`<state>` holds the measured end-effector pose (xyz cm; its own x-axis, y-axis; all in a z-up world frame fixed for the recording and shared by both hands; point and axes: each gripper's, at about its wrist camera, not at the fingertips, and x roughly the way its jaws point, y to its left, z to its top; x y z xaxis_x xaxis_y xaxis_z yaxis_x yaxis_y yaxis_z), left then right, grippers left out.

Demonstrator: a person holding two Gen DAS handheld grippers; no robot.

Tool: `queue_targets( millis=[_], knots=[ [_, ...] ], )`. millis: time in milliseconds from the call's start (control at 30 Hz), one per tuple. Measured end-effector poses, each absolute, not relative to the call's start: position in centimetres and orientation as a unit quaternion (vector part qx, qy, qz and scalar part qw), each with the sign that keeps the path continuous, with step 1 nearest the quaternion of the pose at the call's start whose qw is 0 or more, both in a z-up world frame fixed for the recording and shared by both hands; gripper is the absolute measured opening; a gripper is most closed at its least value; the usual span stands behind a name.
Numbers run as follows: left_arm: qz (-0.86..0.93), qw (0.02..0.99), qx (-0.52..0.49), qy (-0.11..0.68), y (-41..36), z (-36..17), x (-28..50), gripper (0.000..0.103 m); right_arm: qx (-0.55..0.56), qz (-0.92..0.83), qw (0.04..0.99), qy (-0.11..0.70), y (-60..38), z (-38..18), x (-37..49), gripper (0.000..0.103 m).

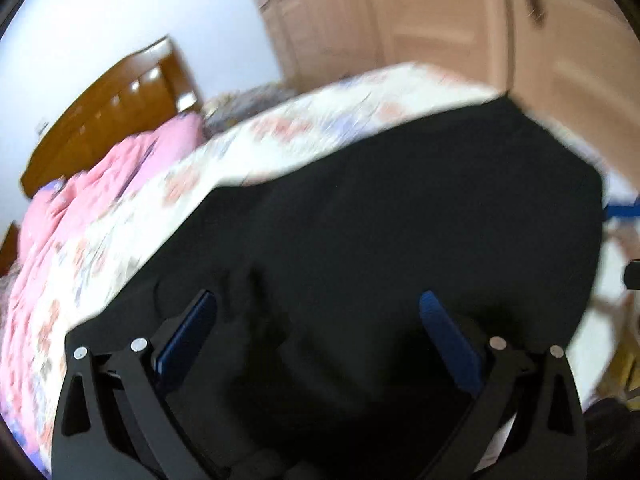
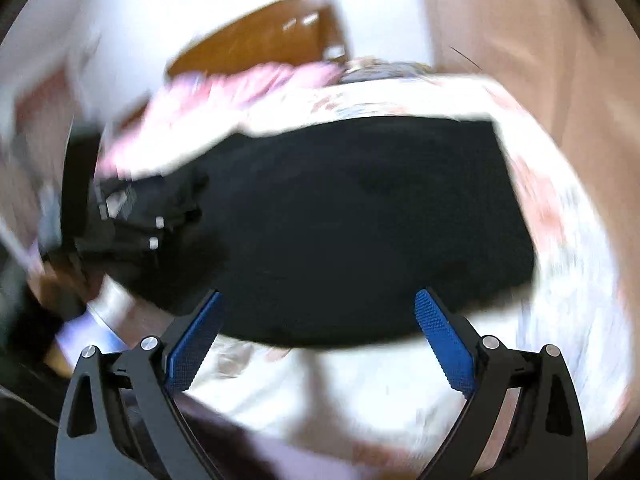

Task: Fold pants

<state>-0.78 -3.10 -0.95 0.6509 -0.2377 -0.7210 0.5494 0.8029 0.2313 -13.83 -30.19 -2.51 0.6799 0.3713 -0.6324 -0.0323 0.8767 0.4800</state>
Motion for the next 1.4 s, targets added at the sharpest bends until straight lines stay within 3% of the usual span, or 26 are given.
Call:
queue_targets(
  millis=[100, 300, 600, 767, 867, 900, 933, 1067, 1233, 1400],
  knots=[
    [-0.288, 0.865, 0.201, 0.359, -6.6, -0.6, -0.9, 0.101, 0.318, 0.097, 0.864, 0.378, -33.3, -4.3, -14.3, 0.093],
    [-0.296, 0.844, 0.252, 0.37, -11.4, -3.6, -0.2, 0.101, 0.322, 0.104, 0.851, 0.401, -32.9, -4.6, -12.1, 0.093],
    [-0.311, 0.837, 0.165, 0.418, -9.5, -5.4, 2.0, 0.102, 0.3, 0.093, 0.834, 0.454, -31.1, -4.6, -9.1, 0.093],
    [-0.317, 0.836, 0.161, 0.417, -9.5, -5.5, 1.7, 0.102, 0.311, 0.079, 0.826, 0.463, -32.0, -4.8, -9.3, 0.069],
    [-0.32, 0.835, 0.16, 0.418, -9.1, -5.6, 1.5, 0.102, 0.318, 0.065, 0.828, 0.457, -31.7, -4.8, -9.2, 0.066],
    [-0.321, 0.834, 0.16, 0.419, -9.3, -5.5, 1.4, 0.102, 0.311, 0.051, 0.832, 0.456, -32.0, -4.9, -9.2, 0.059],
    [-0.321, 0.833, 0.16, 0.421, -9.3, -5.5, 1.4, 0.102, 0.299, 0.032, 0.838, 0.455, -32.0, -4.9, -9.3, 0.043],
    [-0.327, 0.833, 0.157, 0.418, -9.1, -3.8, 1.1, 0.101, 0.312, 0.035, 0.853, 0.416, -32.4, -4.8, -10.7, 0.027],
    [-0.396, 0.819, 0.223, 0.35, -11.2, -1.1, -3.6, 0.101, 0.326, 0.049, 0.864, 0.381, -32.4, -3.7, -11.0, 0.022],
    [-0.424, 0.802, 0.286, 0.307, -14.1, -1.8, -6.9, 0.101, 0.348, 0.069, 0.856, 0.375, -33.5, -2.8, -10.5, 0.021]
  ],
)
